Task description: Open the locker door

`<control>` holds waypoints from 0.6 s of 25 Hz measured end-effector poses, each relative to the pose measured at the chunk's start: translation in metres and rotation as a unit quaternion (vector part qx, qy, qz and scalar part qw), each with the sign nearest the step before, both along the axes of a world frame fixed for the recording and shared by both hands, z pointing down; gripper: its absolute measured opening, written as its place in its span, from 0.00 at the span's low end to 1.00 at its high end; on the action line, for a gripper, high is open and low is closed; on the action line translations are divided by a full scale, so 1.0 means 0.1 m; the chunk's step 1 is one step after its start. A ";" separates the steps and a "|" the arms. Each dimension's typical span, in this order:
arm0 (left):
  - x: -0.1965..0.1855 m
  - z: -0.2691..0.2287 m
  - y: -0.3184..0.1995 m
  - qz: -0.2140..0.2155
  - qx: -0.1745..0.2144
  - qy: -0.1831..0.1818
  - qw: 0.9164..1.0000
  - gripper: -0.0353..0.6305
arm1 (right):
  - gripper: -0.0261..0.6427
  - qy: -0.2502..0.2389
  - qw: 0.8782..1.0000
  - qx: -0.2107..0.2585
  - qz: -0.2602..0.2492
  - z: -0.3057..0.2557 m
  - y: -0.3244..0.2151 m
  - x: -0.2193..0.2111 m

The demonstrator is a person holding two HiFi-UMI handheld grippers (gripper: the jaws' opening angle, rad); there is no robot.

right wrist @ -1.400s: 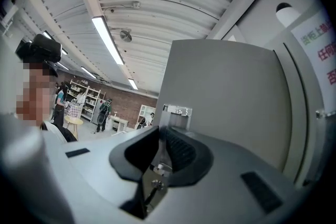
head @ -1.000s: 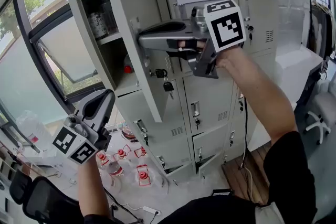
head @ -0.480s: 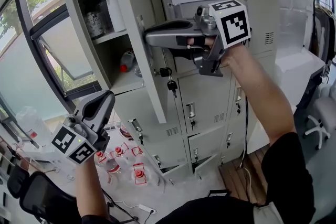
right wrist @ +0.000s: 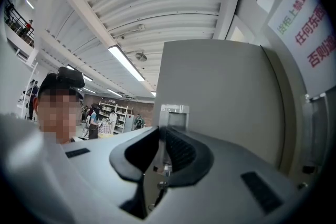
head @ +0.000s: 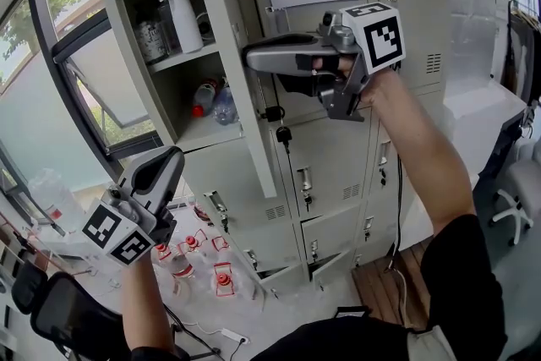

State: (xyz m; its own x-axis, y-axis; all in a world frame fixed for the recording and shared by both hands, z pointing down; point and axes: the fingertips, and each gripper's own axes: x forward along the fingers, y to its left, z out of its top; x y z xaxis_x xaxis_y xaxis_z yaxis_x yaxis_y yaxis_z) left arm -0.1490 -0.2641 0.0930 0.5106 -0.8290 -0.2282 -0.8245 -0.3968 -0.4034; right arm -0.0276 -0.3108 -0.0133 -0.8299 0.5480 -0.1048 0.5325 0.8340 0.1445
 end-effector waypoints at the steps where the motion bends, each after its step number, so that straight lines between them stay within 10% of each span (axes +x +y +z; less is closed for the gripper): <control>1: 0.01 0.00 0.00 0.000 0.000 -0.001 1.000 0.08 | 0.12 0.000 1.000 -0.001 -0.003 0.00 -0.01 0.02; 15: 0.06 0.05 0.02 -0.003 -0.005 0.001 1.000 0.08 | 0.12 -0.015 0.999 -0.022 -0.022 0.01 -0.15 0.31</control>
State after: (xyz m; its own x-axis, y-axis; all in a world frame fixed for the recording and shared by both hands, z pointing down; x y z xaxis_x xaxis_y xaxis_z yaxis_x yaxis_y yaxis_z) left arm -0.1433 -0.2624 0.0981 0.5050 -0.8344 -0.2207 -0.8278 -0.3959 -0.3974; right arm 0.0031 -0.3258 -0.0121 -0.8016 0.5777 -0.1541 0.5643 0.8162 0.1242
